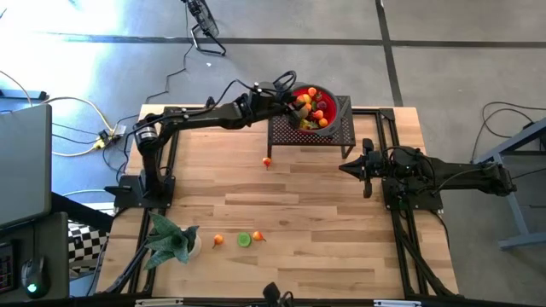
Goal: Pick & Place Fruit
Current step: Put the pear into the strainer on the shelf
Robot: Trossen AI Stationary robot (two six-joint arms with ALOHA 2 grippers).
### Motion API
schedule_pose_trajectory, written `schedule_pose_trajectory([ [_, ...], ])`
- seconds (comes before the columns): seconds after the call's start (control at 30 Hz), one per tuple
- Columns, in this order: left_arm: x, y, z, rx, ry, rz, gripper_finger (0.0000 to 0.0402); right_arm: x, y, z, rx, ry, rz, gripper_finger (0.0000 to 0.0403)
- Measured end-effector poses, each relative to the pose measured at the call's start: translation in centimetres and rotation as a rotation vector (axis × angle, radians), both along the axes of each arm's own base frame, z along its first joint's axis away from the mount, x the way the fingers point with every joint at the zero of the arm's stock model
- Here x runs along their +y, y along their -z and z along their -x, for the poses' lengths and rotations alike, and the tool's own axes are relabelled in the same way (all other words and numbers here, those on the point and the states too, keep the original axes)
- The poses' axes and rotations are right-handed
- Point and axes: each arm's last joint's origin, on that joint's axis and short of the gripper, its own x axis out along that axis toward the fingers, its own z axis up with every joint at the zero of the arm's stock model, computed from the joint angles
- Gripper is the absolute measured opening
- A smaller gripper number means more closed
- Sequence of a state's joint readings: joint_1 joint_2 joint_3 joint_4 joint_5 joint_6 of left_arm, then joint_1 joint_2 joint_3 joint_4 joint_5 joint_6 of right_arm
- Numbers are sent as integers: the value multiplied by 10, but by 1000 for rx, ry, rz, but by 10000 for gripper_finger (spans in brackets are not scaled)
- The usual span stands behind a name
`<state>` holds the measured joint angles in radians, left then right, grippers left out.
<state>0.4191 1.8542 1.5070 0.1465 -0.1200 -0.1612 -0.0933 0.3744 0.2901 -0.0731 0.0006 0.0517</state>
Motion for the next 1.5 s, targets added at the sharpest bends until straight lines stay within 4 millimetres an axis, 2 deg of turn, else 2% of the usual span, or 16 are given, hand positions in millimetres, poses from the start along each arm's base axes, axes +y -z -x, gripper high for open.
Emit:
schedule_pose_trajectory([
  [0.43,0,0,0,5,3,-5,143,0,0,0,0,1,0,5],
  [0.73,0,1,1,19,3,1,219,0,0,0,0,0,0,5],
  [0.87,-1,0,1,16,3,0,233,0,0,0,0,0,0,5],
  [1.27,-8,-31,17,-20,18,-63,234,0,0,0,-1,-2,-4,5],
  [1.5,-16,-45,34,35,25,-38,235,0,0,0,-1,-1,-6,5],
])
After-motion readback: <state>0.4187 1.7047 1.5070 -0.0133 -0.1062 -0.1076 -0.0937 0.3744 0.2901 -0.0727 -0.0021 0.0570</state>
